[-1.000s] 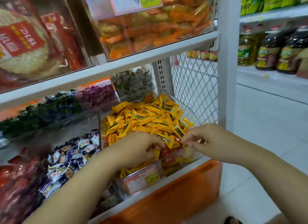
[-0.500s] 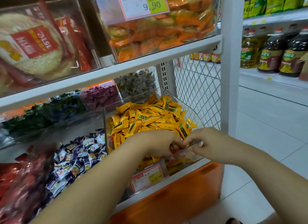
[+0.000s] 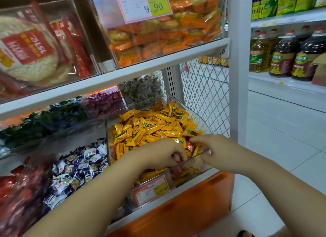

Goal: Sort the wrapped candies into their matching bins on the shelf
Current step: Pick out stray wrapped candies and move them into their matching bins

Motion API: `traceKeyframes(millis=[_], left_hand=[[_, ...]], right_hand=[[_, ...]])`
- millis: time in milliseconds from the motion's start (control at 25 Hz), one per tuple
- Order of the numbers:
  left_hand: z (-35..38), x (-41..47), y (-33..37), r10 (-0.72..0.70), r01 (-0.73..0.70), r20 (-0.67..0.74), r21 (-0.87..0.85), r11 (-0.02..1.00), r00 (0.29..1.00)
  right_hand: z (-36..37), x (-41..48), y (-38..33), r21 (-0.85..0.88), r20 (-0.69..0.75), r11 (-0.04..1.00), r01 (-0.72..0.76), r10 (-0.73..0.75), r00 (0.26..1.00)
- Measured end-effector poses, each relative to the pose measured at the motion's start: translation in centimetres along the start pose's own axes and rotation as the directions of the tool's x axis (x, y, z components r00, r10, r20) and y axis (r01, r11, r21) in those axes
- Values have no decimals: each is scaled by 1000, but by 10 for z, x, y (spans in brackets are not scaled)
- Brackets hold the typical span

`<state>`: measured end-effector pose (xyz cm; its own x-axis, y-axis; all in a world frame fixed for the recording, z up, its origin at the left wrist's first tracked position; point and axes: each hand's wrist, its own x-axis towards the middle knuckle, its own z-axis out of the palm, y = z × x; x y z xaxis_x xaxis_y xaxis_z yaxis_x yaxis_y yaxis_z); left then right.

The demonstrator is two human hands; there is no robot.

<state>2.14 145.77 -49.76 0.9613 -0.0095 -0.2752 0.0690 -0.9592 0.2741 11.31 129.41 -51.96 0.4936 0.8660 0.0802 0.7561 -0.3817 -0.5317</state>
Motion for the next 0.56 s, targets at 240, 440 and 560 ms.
traceKeyframes(millis=[240,440,560], left_hand=[[-3,-21,-4,2,-25,-250,-87,996,968],[-2,-45,-14,-114,-8,-504,-233,973,856],[4,-51,-17,-161,24,-502,-268,963,850]], right_hand=[[7,16,-5,-14,-20,1000,-28,28,999],[18,30,-3,-150,-39,985,-83,78,996],[23,34,-6,-172,-79,971,-165,154,985]])
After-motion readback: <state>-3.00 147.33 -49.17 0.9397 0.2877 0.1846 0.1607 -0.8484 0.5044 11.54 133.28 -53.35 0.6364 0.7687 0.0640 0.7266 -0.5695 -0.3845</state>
